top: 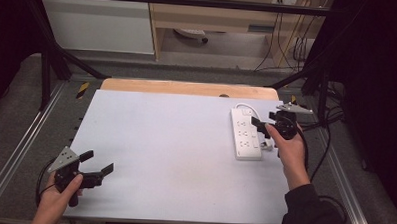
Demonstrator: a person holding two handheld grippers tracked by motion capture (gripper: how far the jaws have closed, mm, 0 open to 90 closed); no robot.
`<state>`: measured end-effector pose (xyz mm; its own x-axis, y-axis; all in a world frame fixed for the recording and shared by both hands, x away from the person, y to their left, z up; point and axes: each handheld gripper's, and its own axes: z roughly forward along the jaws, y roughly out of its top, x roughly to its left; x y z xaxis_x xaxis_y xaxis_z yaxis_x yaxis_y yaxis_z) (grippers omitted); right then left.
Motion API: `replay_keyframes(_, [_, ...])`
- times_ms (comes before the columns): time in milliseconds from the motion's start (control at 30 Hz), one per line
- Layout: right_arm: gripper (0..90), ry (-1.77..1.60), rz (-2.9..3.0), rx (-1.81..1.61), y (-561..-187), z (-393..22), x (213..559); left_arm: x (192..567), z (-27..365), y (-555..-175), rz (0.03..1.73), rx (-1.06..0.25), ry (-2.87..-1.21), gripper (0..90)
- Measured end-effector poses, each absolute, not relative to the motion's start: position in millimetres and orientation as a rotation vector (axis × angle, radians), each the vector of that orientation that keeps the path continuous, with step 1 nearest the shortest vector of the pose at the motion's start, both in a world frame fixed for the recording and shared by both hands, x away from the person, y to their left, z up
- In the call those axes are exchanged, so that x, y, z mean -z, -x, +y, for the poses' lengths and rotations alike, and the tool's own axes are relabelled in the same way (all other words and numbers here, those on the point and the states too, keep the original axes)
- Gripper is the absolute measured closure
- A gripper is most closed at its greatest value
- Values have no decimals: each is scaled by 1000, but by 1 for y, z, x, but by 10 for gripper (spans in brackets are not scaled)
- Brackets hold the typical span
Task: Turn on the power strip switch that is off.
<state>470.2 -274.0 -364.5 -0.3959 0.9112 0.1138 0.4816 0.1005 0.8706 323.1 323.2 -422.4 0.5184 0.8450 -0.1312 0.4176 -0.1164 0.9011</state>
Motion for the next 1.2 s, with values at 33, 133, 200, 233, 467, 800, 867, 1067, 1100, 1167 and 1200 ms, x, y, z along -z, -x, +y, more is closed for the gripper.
replay_keyframes(33, [218,-1361,1927,-1236,-473,-275,365,423,323,-323,1069,-523,-1733,55])
replay_keyframes(133, [234,-1373,1921,-1219,-479,-277,368,423,323,-323,1073,-522,-1735,55])
replay_keyframes(200, [260,-1388,1920,-1207,-483,-278,370,423,323,-323,1079,-520,-1734,55])
replay_keyframes(233, [268,-1392,1926,-1198,-486,-278,372,423,323,-323,1078,-521,-1736,55])
replay_keyframes(467, [398,-1379,1918,-1149,-498,-276,380,424,321,-325,1070,-517,-1752,54])
replay_keyframes(800, [639,-1363,1882,-1121,-507,-275,386,424,315,-327,1039,-519,-1783,54])
replay_keyframes(867, [678,-1356,1884,-1116,-509,-276,387,424,314,-329,1030,-524,-1787,54])
replay_keyframes(1067, [838,-1344,1888,-1135,-512,-280,387,424,308,-336,1005,-528,-1809,54])
replay_keyframes(1100, [838,-1344,1888,-1135,-512,-280,387,424,307,-337,1003,-527,-1812,54])
replay_keyframes(1167, [866,-1343,1895,-1124,-513,-281,387,424,307,-338,1000,-530,-1806,54])
replay_keyframes(1200, [877,-1341,1895,-1122,-513,-282,387,423,308,-338,999,-530,-1804,54])
